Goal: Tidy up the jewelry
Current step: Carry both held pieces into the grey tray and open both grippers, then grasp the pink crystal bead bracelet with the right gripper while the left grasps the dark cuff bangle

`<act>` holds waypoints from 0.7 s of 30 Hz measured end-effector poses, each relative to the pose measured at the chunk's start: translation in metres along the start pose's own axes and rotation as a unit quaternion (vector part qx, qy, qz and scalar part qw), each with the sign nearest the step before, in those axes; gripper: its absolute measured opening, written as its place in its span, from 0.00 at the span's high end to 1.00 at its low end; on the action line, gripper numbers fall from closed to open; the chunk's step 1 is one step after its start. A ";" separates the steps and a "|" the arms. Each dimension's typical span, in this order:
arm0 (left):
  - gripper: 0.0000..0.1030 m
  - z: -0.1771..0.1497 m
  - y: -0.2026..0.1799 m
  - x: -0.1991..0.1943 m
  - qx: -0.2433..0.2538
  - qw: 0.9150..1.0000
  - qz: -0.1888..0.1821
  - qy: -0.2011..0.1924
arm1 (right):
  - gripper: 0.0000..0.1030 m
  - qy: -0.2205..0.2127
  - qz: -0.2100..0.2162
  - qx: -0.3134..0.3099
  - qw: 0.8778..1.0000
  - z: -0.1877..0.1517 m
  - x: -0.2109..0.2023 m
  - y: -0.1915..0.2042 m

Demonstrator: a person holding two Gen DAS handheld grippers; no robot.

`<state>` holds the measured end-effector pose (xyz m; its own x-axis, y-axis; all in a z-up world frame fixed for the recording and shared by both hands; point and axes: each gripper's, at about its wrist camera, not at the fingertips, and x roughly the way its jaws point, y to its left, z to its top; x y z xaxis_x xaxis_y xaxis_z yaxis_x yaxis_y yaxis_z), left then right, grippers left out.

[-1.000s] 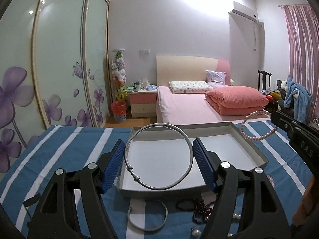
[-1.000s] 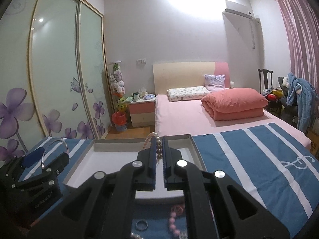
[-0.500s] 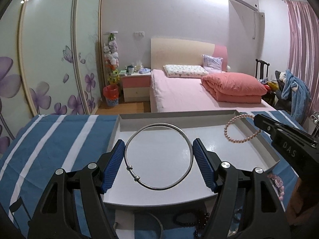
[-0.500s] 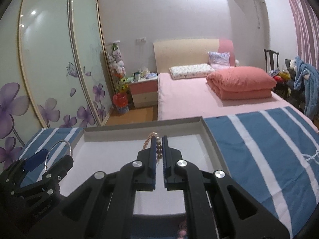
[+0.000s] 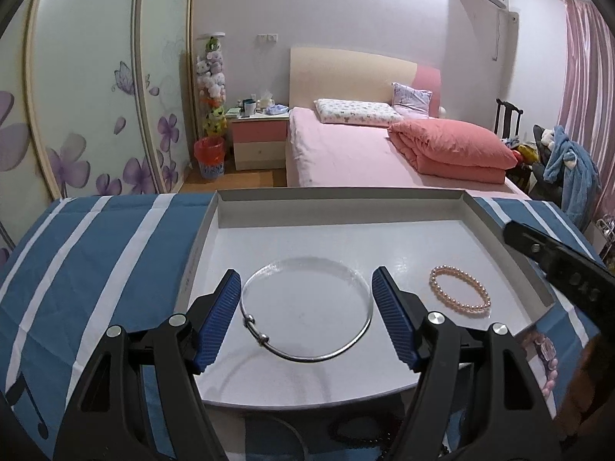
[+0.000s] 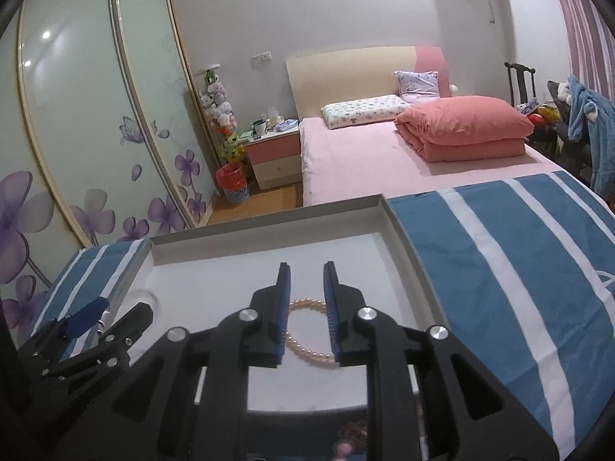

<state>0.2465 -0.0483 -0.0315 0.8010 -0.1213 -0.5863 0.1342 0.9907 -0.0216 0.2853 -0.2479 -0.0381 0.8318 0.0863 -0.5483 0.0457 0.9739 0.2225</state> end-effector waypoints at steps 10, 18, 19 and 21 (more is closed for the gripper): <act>0.31 0.009 0.003 -0.022 0.003 1.000 0.007 -0.025 | 0.82 -0.021 -0.004 -0.004 1.000 0.000 -0.036 -0.009; 0.31 0.001 0.028 -0.067 -0.001 0.999 0.017 -0.041 | 0.82 -0.026 -0.017 0.005 1.000 -0.009 -0.070 -0.027; 0.31 -0.002 0.031 -0.071 -0.001 0.999 0.017 -0.040 | 0.82 -0.025 -0.019 0.005 1.000 -0.011 -0.073 -0.030; 0.31 -0.011 0.038 -0.082 -0.004 0.999 0.018 -0.036 | 0.82 -0.018 -0.023 0.008 1.000 -0.017 -0.078 -0.038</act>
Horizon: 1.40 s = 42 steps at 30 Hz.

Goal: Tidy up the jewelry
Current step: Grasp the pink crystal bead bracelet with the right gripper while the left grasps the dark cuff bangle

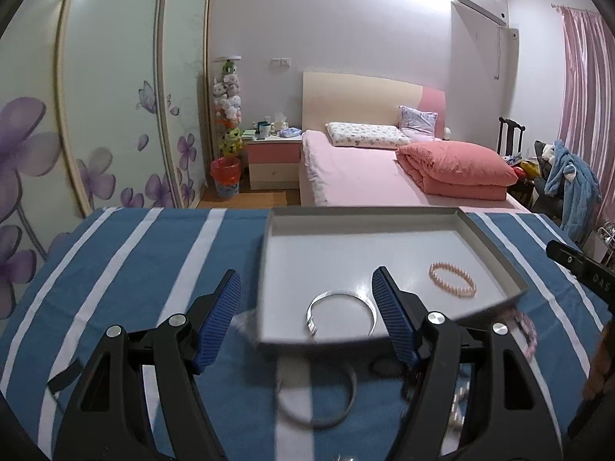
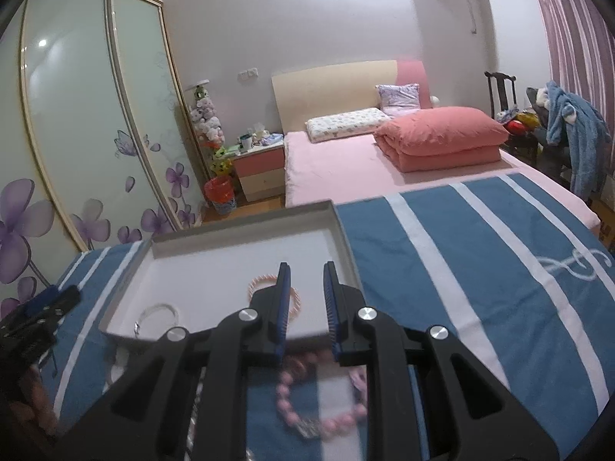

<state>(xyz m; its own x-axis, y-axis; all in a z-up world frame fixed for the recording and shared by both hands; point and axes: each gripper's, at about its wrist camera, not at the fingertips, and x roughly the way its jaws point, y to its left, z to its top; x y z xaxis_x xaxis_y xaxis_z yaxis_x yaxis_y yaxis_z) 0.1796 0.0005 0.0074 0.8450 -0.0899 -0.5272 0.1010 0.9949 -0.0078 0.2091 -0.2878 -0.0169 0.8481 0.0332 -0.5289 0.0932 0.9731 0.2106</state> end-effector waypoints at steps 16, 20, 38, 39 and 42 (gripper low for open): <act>0.26 -0.048 0.022 -0.010 -0.012 0.998 0.006 0.067 | 0.63 0.124 -0.060 -0.023 0.990 -0.049 0.034 -0.026; 0.24 -0.051 0.019 -0.008 -0.001 0.997 0.006 0.075 | 0.63 0.147 -0.076 -0.033 0.986 -0.053 0.048 -0.024; 0.20 -0.061 -0.014 0.053 0.020 0.984 0.028 0.175 | 0.79 0.156 -0.071 -0.036 0.984 -0.061 0.050 -0.026; 0.20 -0.062 -0.015 0.054 0.021 0.983 0.030 0.178 | 0.79 0.156 -0.071 -0.035 0.985 -0.062 0.050 -0.026; 0.22 -0.061 -0.014 0.057 0.015 0.983 0.035 0.178 | 0.79 0.157 -0.070 -0.035 0.985 -0.061 0.050 -0.027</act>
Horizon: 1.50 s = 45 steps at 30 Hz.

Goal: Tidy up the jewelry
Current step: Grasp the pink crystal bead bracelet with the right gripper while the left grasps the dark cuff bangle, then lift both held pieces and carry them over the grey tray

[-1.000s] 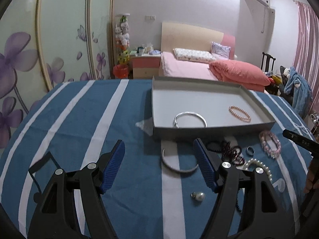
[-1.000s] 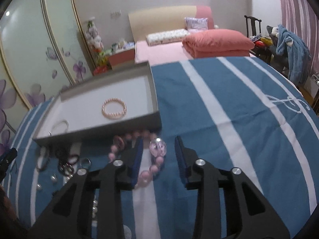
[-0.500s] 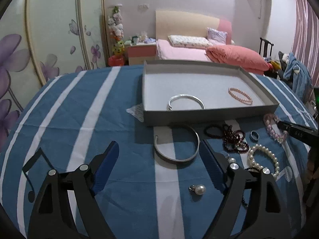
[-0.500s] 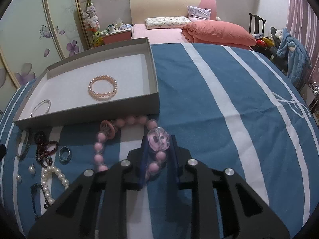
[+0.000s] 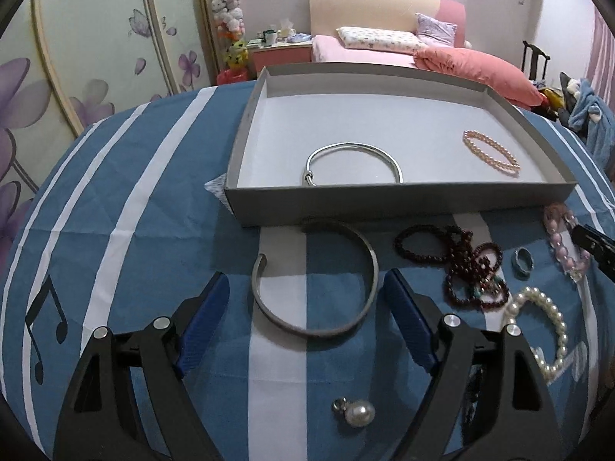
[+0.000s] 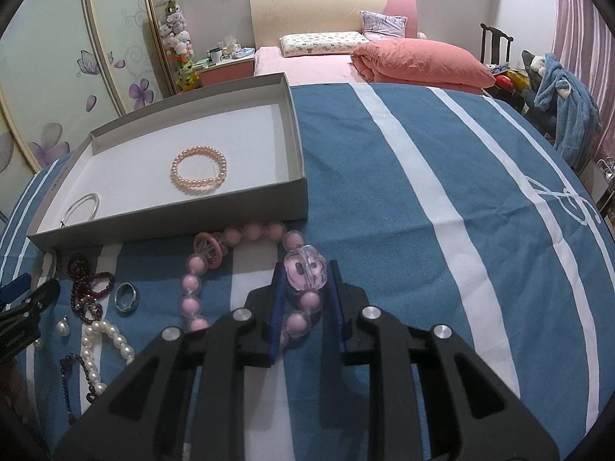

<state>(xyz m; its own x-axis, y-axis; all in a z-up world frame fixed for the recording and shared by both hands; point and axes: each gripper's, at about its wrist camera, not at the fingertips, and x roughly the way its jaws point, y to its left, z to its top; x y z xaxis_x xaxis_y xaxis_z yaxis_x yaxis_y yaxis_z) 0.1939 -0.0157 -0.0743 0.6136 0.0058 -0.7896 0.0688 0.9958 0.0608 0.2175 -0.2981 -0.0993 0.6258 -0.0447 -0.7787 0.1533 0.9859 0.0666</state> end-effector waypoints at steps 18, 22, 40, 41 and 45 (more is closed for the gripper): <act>0.36 -0.003 0.015 -0.005 -0.002 1.000 -0.018 -0.004 | 0.78 0.000 0.000 0.000 1.000 0.001 0.000 -0.001; 0.37 -0.003 0.018 -0.006 -0.006 1.000 -0.024 -0.006 | 0.79 -0.001 0.003 0.002 1.000 0.001 0.000 -0.002; 0.37 -0.011 0.045 -0.045 -0.040 0.996 -0.017 -0.075 | 0.80 -0.114 0.099 0.036 0.988 -0.001 -0.072 0.010; 0.37 -0.012 0.044 -0.047 -0.040 0.996 -0.016 -0.080 | 0.80 -0.117 0.102 0.036 0.987 -0.002 -0.074 0.011; 0.37 -0.012 0.042 -0.054 -0.040 0.994 -0.014 -0.099 | 0.80 -0.131 0.109 0.035 0.985 -0.004 -0.084 0.017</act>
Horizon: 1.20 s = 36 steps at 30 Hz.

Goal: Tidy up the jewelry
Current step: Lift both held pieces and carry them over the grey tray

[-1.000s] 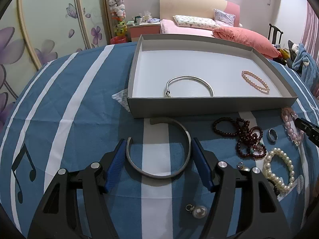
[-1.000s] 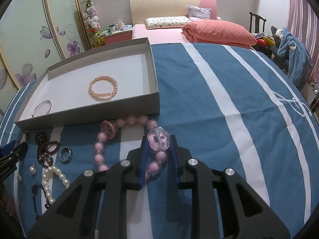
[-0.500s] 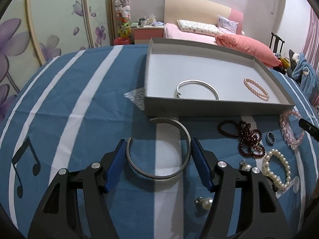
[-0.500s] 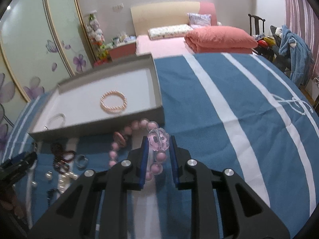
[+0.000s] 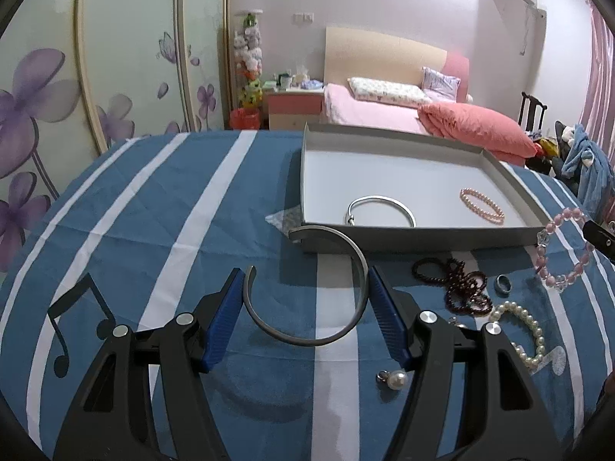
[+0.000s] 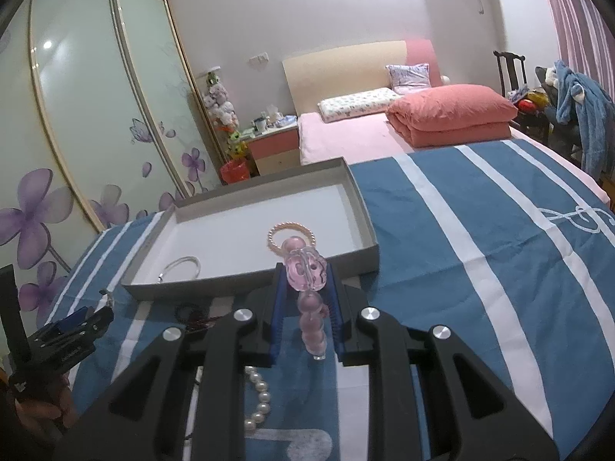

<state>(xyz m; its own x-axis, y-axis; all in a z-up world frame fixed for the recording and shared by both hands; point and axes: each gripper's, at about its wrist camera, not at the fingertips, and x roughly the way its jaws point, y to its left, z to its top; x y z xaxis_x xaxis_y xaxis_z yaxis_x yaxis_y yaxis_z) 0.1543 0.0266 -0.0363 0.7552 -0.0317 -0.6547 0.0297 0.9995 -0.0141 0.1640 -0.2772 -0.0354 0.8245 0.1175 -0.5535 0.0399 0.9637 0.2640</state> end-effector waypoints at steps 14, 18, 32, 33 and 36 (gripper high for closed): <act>0.37 0.001 -0.014 -0.034 0.007 0.997 0.001 -0.075 | 0.80 -0.043 0.007 -0.021 0.999 -0.005 -0.027 0.023; 0.37 0.001 -0.020 -0.049 0.013 0.994 0.002 -0.104 | 0.80 -0.064 0.008 -0.035 0.997 -0.007 -0.039 0.035; 0.37 0.007 -0.035 -0.074 0.023 0.983 0.017 -0.182 | 0.80 -0.159 -0.022 -0.083 0.984 -0.007 -0.069 0.066; 0.37 0.007 -0.036 -0.074 0.023 0.983 0.018 -0.183 | 0.80 -0.162 -0.023 -0.084 0.983 -0.006 -0.070 0.066; 0.37 0.009 -0.040 -0.075 0.028 0.981 0.023 -0.189 | 0.80 -0.169 -0.027 -0.086 0.982 -0.004 -0.070 0.068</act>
<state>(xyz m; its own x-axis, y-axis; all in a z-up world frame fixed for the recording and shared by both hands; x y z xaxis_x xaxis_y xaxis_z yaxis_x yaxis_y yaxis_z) 0.1022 -0.0113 0.0198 0.9451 0.0027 -0.3269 0.0173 0.9982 0.0581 0.1066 -0.2189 0.0188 0.9649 0.0078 -0.2624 0.0162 0.9959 0.0891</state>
